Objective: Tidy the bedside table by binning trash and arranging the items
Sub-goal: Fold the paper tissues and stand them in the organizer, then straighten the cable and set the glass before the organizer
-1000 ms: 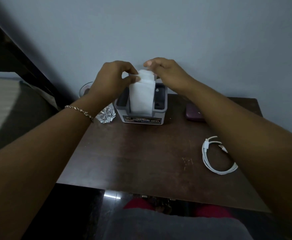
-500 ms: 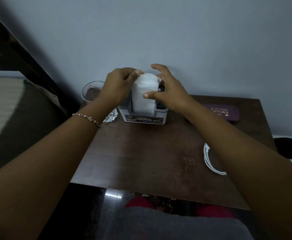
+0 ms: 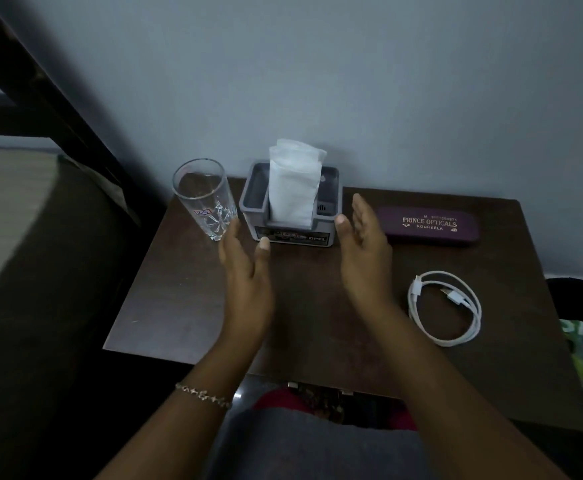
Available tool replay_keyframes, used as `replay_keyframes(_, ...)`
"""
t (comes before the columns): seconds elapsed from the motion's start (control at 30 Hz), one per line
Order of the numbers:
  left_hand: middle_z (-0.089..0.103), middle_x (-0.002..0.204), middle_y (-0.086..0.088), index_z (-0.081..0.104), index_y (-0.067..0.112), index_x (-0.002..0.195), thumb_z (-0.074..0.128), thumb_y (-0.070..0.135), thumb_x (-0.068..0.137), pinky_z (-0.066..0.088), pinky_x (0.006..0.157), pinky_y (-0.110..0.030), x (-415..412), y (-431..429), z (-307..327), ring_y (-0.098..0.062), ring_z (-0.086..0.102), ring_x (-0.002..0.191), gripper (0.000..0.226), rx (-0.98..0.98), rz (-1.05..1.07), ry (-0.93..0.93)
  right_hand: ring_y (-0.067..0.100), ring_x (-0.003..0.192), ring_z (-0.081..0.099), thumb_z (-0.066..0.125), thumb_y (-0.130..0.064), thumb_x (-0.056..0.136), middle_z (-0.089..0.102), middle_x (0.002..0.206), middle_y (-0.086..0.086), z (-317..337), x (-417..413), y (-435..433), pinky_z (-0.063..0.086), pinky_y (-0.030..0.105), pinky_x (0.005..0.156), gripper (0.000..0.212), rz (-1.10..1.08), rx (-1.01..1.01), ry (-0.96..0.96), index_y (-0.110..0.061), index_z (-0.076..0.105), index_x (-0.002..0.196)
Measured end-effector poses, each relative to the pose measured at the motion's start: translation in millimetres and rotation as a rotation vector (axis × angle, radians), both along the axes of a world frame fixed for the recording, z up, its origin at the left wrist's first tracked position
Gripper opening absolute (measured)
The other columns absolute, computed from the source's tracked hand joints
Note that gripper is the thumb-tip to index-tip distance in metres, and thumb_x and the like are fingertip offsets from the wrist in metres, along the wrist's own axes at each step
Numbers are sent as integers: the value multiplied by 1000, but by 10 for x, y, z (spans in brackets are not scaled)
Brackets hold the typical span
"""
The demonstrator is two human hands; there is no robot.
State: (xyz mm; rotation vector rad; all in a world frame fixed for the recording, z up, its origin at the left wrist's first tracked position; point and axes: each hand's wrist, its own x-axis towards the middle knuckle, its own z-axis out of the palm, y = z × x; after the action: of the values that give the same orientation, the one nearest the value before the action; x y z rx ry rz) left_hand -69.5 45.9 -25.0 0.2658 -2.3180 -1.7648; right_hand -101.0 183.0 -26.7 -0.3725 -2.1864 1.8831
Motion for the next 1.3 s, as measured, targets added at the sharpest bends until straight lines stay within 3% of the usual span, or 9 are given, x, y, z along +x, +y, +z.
replay_keyframes(0.1,28,153,2,24,29,145,46,45,84,25,116,-45,-127,-66,-126,-13,28,141,67,135,10,-67,14,134,39,51,-25,95,43,146,5,31,-55,-45,30,33,114,49,12,38,-55,-13,38,141)
replay_keyframes(0.23,35,150,0,28,24,144,43,30,81,27,115,-46,-308,-79,-232,-15,33,138,65,164,3,-86,16,132,42,47,-25,96,47,143,6,68,-114,-64,29,20,106,45,-6,98,-94,-10,42,138)
replay_keyframes(0.33,39,147,-3,32,22,142,44,34,75,30,113,-47,-377,-18,-277,-16,37,136,69,144,-19,-80,19,125,51,45,-23,97,55,135,7,54,-143,-85,37,25,104,40,-10,120,-77,-10,48,135)
replay_keyframes(0.6,38,146,-5,32,21,141,43,40,69,33,112,-46,-506,144,-281,-17,39,134,75,164,-35,-101,22,118,55,43,-22,97,60,128,10,27,-282,-7,42,37,103,38,-54,122,-90,-7,52,131)
replay_keyframes(0.77,35,148,-3,30,22,142,45,33,73,30,113,-46,-509,150,-233,-17,35,137,72,131,-26,-131,19,121,53,42,-21,98,58,131,8,72,-259,2,37,23,99,38,-39,124,-92,-7,50,133)
replay_keyframes(0.9,18,155,-6,18,17,147,42,10,94,22,117,-42,-256,213,-61,-18,21,142,59,118,102,-199,14,128,44,43,-24,98,49,141,8,166,-128,140,28,11,97,43,-29,144,-75,-7,43,137)
replay_keyframes(1.0,29,150,-6,26,20,144,41,6,96,30,113,-46,16,360,-72,-20,34,135,52,202,31,-239,3,115,47,45,-22,97,56,133,4,194,31,455,30,-2,86,37,-119,200,-21,-8,51,131)
replay_keyframes(1.17,35,146,-5,36,16,140,40,-2,94,31,113,-37,144,869,-84,-14,38,132,49,190,-261,-292,12,112,54,48,-19,95,60,125,6,137,153,1154,37,18,94,33,-279,342,-34,-9,57,125)
replay_keyframes(1.3,18,155,-7,20,10,147,40,-1,94,18,118,-34,-136,1216,-32,-20,19,144,58,56,-364,-327,26,125,48,56,-25,91,47,140,13,-23,33,1554,36,31,105,50,-293,372,-253,-11,43,137)
